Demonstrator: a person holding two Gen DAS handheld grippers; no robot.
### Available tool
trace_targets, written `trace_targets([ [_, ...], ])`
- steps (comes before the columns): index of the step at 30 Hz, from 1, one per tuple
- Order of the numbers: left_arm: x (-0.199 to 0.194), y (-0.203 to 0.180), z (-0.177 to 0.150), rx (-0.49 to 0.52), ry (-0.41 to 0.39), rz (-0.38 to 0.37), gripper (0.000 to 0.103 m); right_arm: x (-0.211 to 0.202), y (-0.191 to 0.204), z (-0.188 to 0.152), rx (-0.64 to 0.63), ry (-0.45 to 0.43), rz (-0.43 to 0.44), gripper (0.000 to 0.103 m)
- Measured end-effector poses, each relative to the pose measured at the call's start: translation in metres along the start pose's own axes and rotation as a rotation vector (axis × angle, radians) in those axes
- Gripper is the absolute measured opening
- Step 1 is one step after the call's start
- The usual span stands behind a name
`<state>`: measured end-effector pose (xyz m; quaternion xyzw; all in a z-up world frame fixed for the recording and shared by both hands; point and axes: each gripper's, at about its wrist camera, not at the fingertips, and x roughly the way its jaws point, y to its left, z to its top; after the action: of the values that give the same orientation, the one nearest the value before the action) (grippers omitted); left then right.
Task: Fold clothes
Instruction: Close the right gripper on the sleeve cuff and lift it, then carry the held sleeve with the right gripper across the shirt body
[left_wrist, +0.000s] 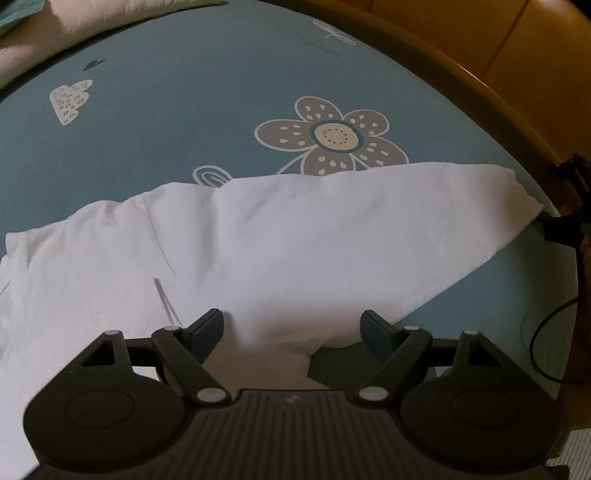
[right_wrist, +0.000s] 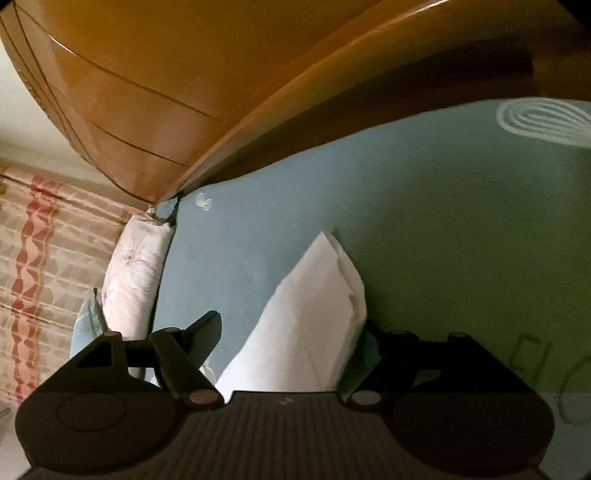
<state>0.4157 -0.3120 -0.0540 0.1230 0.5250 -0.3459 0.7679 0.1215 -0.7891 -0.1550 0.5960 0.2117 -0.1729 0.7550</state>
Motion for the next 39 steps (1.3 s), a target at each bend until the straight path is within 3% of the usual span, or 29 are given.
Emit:
trace_targets([
  [10,0.002,-0.007,0.003,0.018,0.002,-0.005,0.081,0.022,0.009,0.014,-0.035,0.010,0.053,0.081],
  [14,0.000,-0.007,0.002,0.011,0.005,0.004,0.081,0.040,0.027,0.023,-0.131,0.073,0.011,0.081],
  [20,-0.008,-0.005,0.000,-0.019,-0.020,0.011,0.081,0.032,0.033,0.011,-0.207,0.095,-0.106,0.043],
  [22,-0.012,-0.002,-0.002,-0.028,-0.034,0.017,0.081,0.034,0.038,0.010,-0.235,0.092,-0.169,0.017],
  [24,-0.017,0.003,-0.006,-0.045,-0.047,0.022,0.081,0.035,0.043,0.009,-0.264,0.089,-0.223,0.009],
  [32,-0.041,0.026,-0.036,-0.069,-0.061,0.047,0.081,0.056,0.113,-0.024,-0.549,0.093,-0.467,0.010],
  [39,-0.077,0.051,-0.070,-0.092,-0.082,0.090,0.081,0.072,0.189,-0.084,-0.795,0.104,-0.487,0.010],
])
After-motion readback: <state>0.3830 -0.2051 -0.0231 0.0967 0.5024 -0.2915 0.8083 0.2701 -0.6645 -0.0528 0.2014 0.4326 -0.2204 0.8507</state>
